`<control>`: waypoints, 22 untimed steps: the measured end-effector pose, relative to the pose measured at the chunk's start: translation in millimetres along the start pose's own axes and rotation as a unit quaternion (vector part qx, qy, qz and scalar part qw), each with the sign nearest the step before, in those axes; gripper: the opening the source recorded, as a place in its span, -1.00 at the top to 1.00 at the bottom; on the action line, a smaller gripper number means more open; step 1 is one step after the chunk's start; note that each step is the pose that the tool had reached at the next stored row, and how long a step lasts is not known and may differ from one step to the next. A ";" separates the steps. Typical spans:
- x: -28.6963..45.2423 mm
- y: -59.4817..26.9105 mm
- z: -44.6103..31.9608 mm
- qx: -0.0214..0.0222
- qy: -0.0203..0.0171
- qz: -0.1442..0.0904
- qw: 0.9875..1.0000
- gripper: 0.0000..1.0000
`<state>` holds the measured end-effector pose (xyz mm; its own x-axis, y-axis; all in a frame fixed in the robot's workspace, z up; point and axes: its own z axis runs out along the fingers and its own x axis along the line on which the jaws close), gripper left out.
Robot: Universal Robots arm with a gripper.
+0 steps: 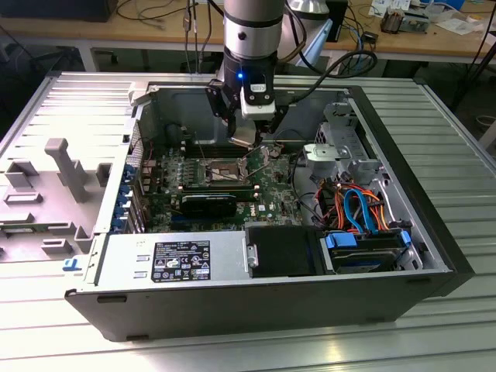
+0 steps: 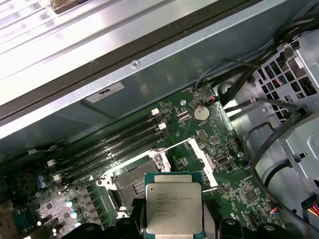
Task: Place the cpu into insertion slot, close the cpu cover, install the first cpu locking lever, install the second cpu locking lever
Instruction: 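Place the cpu into insertion slot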
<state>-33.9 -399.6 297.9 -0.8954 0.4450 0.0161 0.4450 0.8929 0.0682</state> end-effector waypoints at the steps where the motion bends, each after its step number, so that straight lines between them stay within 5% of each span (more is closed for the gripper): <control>1: 0.0 0.0 0.2 0.000 0.000 0.003 1.000 -0.09; 22: 0.0 -0.1 1.7 0.001 -0.004 0.043 0.999 -0.09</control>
<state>-33.9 -399.6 296.2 -0.8538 0.5203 0.0142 0.5201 0.8517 0.0647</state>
